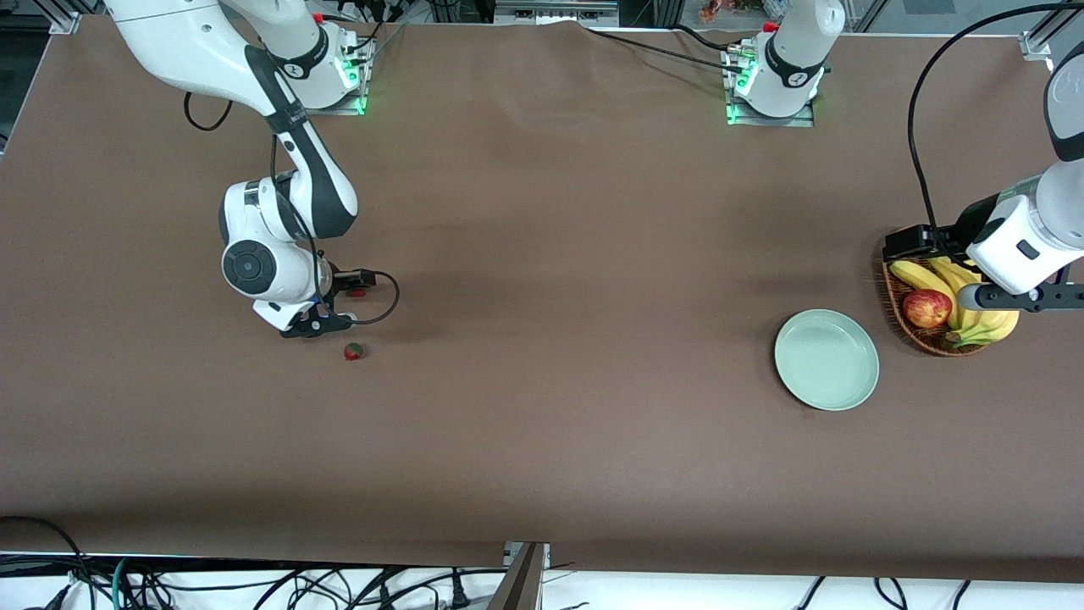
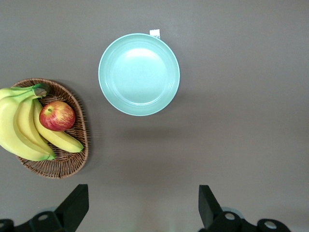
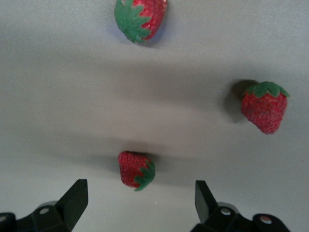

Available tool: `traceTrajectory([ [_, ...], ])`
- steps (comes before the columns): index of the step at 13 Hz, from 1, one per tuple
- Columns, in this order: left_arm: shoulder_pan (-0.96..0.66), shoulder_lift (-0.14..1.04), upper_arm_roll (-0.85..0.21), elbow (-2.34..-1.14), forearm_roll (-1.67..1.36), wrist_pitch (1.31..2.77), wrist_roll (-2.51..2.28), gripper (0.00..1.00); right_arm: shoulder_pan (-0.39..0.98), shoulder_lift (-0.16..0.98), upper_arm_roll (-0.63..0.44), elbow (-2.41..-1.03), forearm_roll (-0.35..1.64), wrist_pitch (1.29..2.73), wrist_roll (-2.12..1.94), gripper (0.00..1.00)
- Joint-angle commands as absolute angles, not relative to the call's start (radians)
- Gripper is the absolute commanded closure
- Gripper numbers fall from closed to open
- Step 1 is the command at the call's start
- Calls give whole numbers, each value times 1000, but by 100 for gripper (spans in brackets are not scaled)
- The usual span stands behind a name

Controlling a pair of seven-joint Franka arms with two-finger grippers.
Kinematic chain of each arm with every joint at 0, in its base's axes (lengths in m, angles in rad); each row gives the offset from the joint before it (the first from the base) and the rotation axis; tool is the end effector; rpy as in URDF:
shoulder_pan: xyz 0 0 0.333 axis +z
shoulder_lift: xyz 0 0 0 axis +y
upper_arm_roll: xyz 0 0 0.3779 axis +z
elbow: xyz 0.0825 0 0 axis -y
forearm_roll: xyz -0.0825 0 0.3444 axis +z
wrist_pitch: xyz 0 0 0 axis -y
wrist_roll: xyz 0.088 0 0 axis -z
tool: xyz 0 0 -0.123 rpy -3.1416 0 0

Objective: Collect all strawberries into plate
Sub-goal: 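Grasp one red strawberry with the right gripper and lift it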

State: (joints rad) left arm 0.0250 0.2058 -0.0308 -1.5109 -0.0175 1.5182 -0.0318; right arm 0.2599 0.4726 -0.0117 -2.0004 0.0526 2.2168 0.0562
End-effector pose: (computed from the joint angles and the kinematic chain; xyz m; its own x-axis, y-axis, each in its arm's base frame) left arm 0.5727 -0.0036 0.5798 0.9799 0.0246 -0.1977 0.0286 -0.9994 0.0173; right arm 0.5593 0.1446 0.2716 0.9550 0.1514 -0.2549 0.1532 -0.9881 -0.0130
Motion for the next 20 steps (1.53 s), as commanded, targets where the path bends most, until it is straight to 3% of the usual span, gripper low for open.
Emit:
traceTrajectory([
  [1,28,221,-31,-1480,-46,1499,-29,0,259,494,-9,-2008,77,2263,61,8],
  [5,29,221,-31,-1480,-48,1499,-28,0,262,520,0,-2009,78,2284,63,31],
  [8,28,221,-31,-1480,-48,1499,-29,0,262,515,3,-2000,78,2273,61,74],
  [10,29,221,-31,-1480,-48,1499,-28,0,262,512,18,-1968,86,2237,61,87],
  [15,28,221,-31,-1480,-48,1499,-29,0,365,584,41,-1739,185,2184,286,87],
  [20,29,221,-31,-1480,-48,1499,-28,0,537,685,40,-1499,457,2192,549,87],
])
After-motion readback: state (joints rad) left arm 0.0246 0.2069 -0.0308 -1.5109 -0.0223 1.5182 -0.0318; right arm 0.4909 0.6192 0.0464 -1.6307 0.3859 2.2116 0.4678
